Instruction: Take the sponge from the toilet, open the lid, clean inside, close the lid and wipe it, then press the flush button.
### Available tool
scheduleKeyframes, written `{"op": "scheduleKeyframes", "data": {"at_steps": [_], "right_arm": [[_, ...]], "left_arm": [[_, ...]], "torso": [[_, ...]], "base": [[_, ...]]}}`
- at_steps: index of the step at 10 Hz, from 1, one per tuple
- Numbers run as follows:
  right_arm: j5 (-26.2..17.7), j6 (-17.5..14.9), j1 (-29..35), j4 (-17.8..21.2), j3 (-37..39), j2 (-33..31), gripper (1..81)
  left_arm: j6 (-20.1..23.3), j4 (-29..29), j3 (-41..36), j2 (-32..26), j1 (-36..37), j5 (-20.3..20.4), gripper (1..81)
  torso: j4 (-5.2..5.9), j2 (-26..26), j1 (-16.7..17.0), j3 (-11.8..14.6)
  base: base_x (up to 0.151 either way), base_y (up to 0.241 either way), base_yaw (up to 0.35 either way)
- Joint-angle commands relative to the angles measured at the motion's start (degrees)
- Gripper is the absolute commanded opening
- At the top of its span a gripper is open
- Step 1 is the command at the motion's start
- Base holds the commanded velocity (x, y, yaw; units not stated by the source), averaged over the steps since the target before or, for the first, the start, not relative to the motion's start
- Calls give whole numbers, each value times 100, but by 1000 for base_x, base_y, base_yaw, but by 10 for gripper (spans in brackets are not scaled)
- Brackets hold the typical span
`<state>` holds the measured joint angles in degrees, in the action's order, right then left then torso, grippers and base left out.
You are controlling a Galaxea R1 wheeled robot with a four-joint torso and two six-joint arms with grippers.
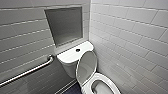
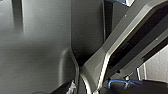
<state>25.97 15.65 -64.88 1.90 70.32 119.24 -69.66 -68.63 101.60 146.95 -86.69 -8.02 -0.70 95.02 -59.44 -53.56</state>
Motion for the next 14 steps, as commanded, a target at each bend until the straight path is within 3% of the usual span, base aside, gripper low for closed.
{"op": "scheduleKeyframes", "data": {"at_steps": [1,7,8,11,13,14], "right_arm": [[-863,-45,1198,459,-81,-171,10],[-1857,-45,2755,1075,1017,928,10],[-1981,-36,3018,1119,1203,1087,10],[-2306,-36,3467,1357,1791,1483,10],[-2368,-36,3678,1488,2098,1667,10],[-2524,-36,3845,1550,2221,1772,10]], "left_arm": [[14,-80,105,142,-221,-15,811],[22,-89,800,582,-442,-6,811],[22,-89,827,608,-467,-6,811],[22,-89,827,556,-529,11,811],[31,-98,827,565,-547,2,811],[23,-98,827,565,-556,2,811]], "torso": [[0,0,0,0],[0,0,0,0],[0,0,0,-217],[0,0,0,-457],[0,-4,0,-376],[0,569,-372,-395]], "base": [[0,0,0],[0,0,0],[0,0,0],[0,0,0],[0,0,0],[0,0,0]]}}
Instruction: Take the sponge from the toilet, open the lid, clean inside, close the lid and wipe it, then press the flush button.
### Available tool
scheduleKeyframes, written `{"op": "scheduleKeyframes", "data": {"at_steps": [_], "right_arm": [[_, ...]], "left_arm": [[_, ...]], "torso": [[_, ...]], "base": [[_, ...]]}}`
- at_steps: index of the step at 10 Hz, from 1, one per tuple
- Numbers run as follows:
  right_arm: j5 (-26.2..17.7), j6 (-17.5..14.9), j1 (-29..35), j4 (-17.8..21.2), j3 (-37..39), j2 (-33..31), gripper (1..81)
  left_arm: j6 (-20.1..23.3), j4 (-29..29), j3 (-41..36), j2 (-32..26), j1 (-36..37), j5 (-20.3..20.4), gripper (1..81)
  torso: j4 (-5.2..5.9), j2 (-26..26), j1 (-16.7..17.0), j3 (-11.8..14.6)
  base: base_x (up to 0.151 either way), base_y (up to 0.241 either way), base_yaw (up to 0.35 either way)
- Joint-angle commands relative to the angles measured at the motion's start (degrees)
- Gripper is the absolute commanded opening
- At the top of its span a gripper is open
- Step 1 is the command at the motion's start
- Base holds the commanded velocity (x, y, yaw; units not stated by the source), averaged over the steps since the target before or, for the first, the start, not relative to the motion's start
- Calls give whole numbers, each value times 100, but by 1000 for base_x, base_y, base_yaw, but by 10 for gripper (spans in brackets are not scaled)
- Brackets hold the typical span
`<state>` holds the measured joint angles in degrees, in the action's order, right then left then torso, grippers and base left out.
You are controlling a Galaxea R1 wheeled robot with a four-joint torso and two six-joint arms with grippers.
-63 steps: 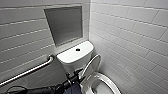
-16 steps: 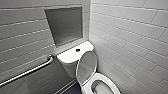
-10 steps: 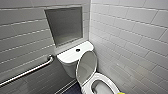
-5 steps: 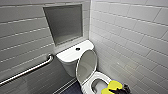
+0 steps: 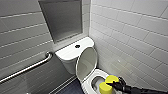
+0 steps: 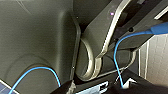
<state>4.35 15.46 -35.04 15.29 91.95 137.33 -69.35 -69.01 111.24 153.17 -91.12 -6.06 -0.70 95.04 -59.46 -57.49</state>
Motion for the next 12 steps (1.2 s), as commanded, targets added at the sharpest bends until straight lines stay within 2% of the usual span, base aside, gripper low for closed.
{"op": "scheduleKeyframes", "data": {"at_steps": [1,2,3,4,6,7,8,9,12], "right_arm": [[-469,-16,992,238,180,86,10],[-479,1,1072,238,356,244,10],[-488,27,1090,238,480,351,10],[-497,80,1125,238,674,509,10],[-541,98,1212,246,849,623,10],[-549,107,1274,247,893,641,10],[-549,159,1353,238,929,641,10],[-549,220,1424,238,998,650,10],[-822,274,1652,264,1604,886,10]], "left_arm": [[-8,-51,-103,-58,-121,-194,811],[-8,-51,-33,-24,-138,-194,811],[1,-60,38,29,-165,-194,811],[-8,-51,267,179,-174,-194,811],[-8,-60,390,267,-191,-194,811],[0,-51,390,266,-191,-194,811],[-8,-51,390,267,-191,-185,811],[-8,-51,381,267,-191,-185,811],[-8,-51,355,249,-252,-134,811]], "torso": [[0,571,-369,0],[0,612,-393,0],[0,1286,-830,0],[0,918,-590,-2],[0,1349,-854,-288],[0,1537,-968,-350],[0,1172,-728,-443],[0,1381,-859,-217],[0,1585,-992,-276]], "base": [[0,0,0],[0,0,0],[0,0,0],[0,0,0],[0,0,0],[0,0,0],[0,0,0],[0,0,0],[0,0,0]]}}
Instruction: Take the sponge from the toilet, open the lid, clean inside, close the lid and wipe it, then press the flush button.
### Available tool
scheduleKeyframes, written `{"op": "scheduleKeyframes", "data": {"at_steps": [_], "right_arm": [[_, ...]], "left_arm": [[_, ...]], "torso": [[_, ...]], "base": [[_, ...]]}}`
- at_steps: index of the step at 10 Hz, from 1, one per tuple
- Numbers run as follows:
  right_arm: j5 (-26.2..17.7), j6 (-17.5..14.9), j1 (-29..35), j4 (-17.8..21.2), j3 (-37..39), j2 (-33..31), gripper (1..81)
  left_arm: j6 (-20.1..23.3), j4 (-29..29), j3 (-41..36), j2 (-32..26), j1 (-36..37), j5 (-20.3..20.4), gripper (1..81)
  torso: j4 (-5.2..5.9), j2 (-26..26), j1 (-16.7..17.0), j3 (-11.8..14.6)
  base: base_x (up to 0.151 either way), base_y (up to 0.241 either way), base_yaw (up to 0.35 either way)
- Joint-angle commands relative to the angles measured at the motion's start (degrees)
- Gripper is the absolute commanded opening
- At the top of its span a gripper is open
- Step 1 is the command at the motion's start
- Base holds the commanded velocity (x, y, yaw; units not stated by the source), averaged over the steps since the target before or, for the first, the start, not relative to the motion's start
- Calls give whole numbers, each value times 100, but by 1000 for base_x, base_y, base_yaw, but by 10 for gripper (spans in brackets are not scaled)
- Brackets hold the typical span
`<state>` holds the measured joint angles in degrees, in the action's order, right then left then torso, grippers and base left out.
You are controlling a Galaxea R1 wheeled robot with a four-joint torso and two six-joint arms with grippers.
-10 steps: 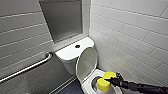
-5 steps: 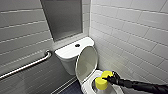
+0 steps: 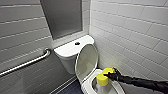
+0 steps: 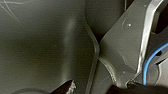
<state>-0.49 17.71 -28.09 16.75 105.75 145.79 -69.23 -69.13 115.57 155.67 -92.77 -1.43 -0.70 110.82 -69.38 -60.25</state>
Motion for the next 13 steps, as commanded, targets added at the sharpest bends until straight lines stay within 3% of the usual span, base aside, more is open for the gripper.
{"op": "scheduleKeyframes", "data": {"at_steps": [1,3,6,7,8,9,13], "right_arm": [[-356,222,984,109,634,267,10],[-470,250,1037,118,1157,621,10],[-479,356,1010,118,1666,1059,10],[-479,356,976,109,1650,1095,10],[-479,356,949,92,1676,1131,10],[-479,356,914,83,1684,1148,10],[-408,521,607,100,2035,1244,10]], "left_arm": [[-20,-48,-78,-27,-193,-274,811],[-12,-56,-78,-106,-422,281,811],[-38,-30,-104,-238,-536,591,811],[-38,-21,-165,-455,-536,1094,811],[-55,4,-253,-841,-537,2077,811],[-73,22,-254,-1036,-545,2417,811],[-73,-30,-192,-1055,-756,2428,811]], "torso": [[0,0,0,0],[0,2,0,0],[0,5,0,0],[0,5,0,0],[0,5,0,0],[0,7,0,0],[0,7,0,0]], "base": [[0,0,0],[0,0,0],[0,0,0],[0,0,0],[0,0,0],[0,0,0],[0,0,0]]}}
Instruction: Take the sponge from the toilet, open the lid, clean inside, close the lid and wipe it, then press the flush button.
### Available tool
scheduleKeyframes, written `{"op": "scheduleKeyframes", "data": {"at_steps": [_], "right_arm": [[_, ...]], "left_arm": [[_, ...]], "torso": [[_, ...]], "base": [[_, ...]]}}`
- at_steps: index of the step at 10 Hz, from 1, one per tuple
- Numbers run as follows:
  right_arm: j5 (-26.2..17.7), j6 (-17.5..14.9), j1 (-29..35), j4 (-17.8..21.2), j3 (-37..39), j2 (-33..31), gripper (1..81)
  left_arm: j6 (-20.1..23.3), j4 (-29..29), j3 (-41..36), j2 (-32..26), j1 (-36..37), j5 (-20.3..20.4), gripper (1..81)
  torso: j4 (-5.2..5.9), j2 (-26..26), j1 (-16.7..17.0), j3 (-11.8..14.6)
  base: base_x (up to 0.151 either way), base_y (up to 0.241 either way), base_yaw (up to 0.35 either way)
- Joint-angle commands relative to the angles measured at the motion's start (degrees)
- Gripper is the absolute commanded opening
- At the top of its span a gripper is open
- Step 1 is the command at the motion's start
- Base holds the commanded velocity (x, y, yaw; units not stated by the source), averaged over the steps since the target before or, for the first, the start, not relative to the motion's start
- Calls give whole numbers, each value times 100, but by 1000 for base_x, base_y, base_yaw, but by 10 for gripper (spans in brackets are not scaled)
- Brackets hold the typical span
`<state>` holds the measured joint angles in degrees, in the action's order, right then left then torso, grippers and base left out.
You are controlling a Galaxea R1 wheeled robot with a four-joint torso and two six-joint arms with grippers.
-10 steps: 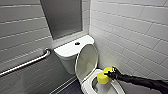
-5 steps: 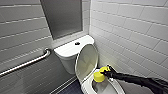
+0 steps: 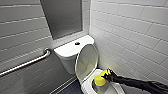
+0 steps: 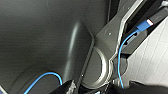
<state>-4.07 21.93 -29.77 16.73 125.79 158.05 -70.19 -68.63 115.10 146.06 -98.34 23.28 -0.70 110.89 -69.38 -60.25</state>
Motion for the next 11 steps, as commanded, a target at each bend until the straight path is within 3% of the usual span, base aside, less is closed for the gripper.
{"op": "scheduleKeyframes", "data": {"at_steps": [1,6,9,11], "right_arm": [[-41,259,774,103,181,71,10],[-41,584,687,147,445,-7,10],[3,593,519,279,85,-324,10],[282,593,353,401,-326,-638,10]], "left_arm": [[23,-80,-146,-111,-234,-26,811],[32,-98,-172,-94,-287,27,811],[41,-106,-172,-111,-331,36,811],[50,-98,-190,-120,-340,36,811]], "torso": [[0,0,0,0],[0,0,0,0],[0,0,0,0],[0,0,0,0]], "base": [[0,0,0],[0,0,0],[0,0,0],[0,0,0]]}}
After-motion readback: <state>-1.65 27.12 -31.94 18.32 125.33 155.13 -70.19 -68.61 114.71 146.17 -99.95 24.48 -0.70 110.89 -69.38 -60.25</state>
